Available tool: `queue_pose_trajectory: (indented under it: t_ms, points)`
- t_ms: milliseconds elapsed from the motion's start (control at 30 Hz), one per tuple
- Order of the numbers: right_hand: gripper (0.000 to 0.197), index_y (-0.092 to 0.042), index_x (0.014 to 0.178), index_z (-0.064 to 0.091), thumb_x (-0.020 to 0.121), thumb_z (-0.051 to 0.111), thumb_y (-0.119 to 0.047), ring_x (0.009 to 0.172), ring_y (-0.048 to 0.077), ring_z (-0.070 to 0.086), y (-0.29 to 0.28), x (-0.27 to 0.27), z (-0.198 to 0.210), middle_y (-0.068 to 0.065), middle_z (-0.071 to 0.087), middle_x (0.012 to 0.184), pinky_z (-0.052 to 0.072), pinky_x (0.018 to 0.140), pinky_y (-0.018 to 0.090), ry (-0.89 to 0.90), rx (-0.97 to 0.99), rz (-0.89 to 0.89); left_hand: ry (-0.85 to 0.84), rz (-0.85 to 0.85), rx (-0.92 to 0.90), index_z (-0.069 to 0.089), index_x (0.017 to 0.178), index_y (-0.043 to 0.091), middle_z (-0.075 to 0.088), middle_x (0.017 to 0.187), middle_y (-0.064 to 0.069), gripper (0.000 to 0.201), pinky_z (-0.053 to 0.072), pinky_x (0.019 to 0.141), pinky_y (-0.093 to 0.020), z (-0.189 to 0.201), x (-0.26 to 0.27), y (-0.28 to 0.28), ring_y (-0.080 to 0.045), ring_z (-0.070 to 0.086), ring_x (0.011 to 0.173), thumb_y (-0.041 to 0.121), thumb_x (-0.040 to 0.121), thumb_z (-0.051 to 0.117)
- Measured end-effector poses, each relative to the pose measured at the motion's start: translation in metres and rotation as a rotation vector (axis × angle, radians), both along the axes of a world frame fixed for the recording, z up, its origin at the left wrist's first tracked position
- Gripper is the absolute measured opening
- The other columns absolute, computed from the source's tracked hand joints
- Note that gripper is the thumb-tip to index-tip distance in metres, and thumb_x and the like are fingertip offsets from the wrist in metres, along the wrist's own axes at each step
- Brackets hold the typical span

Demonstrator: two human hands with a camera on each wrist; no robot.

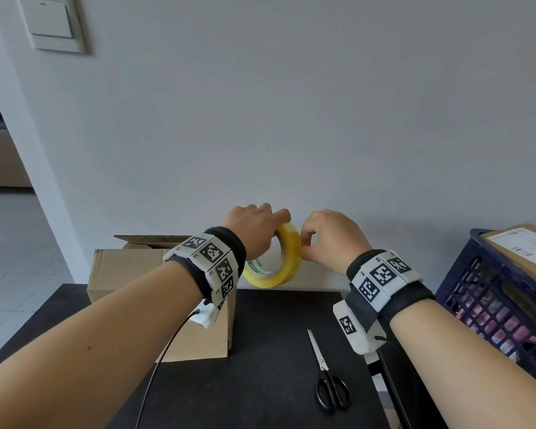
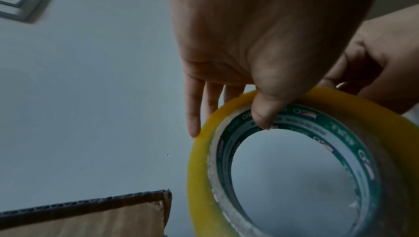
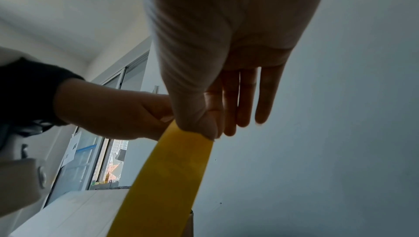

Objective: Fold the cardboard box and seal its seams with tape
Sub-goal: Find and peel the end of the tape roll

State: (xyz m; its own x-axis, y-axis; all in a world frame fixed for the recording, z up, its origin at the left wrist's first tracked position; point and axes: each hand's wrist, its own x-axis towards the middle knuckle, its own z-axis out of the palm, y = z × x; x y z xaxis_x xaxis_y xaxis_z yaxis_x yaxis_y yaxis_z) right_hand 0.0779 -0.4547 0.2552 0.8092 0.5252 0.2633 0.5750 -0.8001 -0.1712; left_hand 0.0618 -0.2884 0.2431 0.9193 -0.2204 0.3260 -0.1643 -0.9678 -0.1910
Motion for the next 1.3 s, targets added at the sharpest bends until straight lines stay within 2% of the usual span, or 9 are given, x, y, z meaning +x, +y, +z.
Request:
queue_pose_trajectory:
  t_ms: [100,333,500,667,733,833,933,1133,1300]
  points:
    - [0.012,-0.015,0.069,0.067,0.076,0.068,-0.024,0.1,0.014,0.052,-0.001,0.004,-0.004,-0.006,0.064,0.1,0.047,0.079,0.031,0.017,0.049,0.024,0.002,0.009,-0.021,0.036,0.132,0.029,0.055,0.115,-0.004,0.036,0.035,0.065,-0.029,0.0,0.001,-0.001,-0.023,0.058,0.095,0.018,0.098,0.035]
    - [0.011,-0.01,0.068,0.068,0.074,0.069,-0.019,0.114,0.012,0.047,-0.005,0.009,-0.002,-0.007,0.061,0.121,0.037,0.087,0.028,0.068,0.148,0.051,0.01,0.035,-0.091,0.035,0.132,0.028,0.055,0.115,-0.003,0.034,0.036,0.068,-0.029,-0.001,0.003,-0.003,-0.023,0.057,0.097,0.02,0.098,0.035]
    - [0.011,-0.01,0.066,0.066,0.073,0.07,-0.016,0.111,0.013,0.05,-0.005,0.011,-0.003,-0.006,0.062,0.116,0.035,0.086,0.025,0.08,0.198,0.064,0.066,0.064,-0.142,0.036,0.132,0.028,0.055,0.115,-0.004,0.036,0.038,0.069,-0.029,0.002,0.004,-0.005,-0.024,0.058,0.097,0.019,0.097,0.036]
    - [0.008,-0.011,0.065,0.067,0.07,0.071,-0.015,0.1,0.012,0.058,-0.006,0.008,0.0,-0.005,0.066,0.104,0.045,0.09,0.03,0.059,0.354,0.059,0.173,0.109,-0.295,0.038,0.13,0.027,0.055,0.116,-0.005,0.032,0.046,0.074,-0.033,0.005,0.003,0.002,-0.026,0.059,0.096,0.023,0.098,0.035]
    - [0.004,-0.016,0.077,0.071,0.073,0.071,-0.016,0.1,0.01,0.058,-0.008,0.008,0.001,-0.009,0.066,0.104,0.045,0.09,0.027,0.026,0.506,0.056,0.222,0.128,-0.391,0.039,0.13,0.026,0.057,0.117,-0.005,0.031,0.047,0.079,-0.035,0.009,0.002,0.009,-0.025,0.059,0.097,0.023,0.098,0.036]
    - [0.021,-0.025,0.102,0.073,0.081,0.07,-0.022,0.108,0.008,0.057,-0.007,0.01,0.001,-0.012,0.065,0.114,0.042,0.094,0.022,0.17,0.604,0.06,0.256,0.121,-0.466,0.042,0.128,0.025,0.06,0.113,-0.004,0.031,0.048,0.082,-0.036,0.016,0.0,0.01,-0.025,0.058,0.098,0.021,0.098,0.037]
    - [0.018,-0.025,0.097,0.075,0.084,0.067,-0.016,0.112,0.006,0.058,0.001,0.008,-0.001,-0.01,0.069,0.109,0.043,0.1,0.027,0.26,0.688,0.082,0.275,0.124,-0.542,0.043,0.127,0.024,0.062,0.11,-0.005,0.03,0.05,0.084,-0.037,0.018,-0.002,0.01,-0.025,0.059,0.097,0.023,0.098,0.038]
    - [0.021,-0.028,0.079,0.075,0.083,0.066,-0.009,0.099,0.001,0.058,0.006,0.001,0.0,-0.017,0.066,0.093,0.039,0.087,0.011,0.252,0.69,0.078,0.3,0.149,-0.567,0.043,0.128,0.024,0.063,0.11,-0.006,0.03,0.05,0.083,-0.036,0.017,-0.008,0.018,-0.024,0.06,0.097,0.023,0.098,0.039]
    - [0.006,-0.026,0.077,0.072,0.08,0.074,-0.02,0.097,0.006,0.061,0.013,0.001,0.0,-0.016,0.068,0.088,0.044,0.095,0.027,0.267,0.706,0.073,0.308,0.146,-0.605,0.042,0.13,0.023,0.062,0.11,-0.007,0.032,0.05,0.08,-0.034,0.017,-0.013,0.02,-0.023,0.06,0.095,0.02,0.098,0.04]
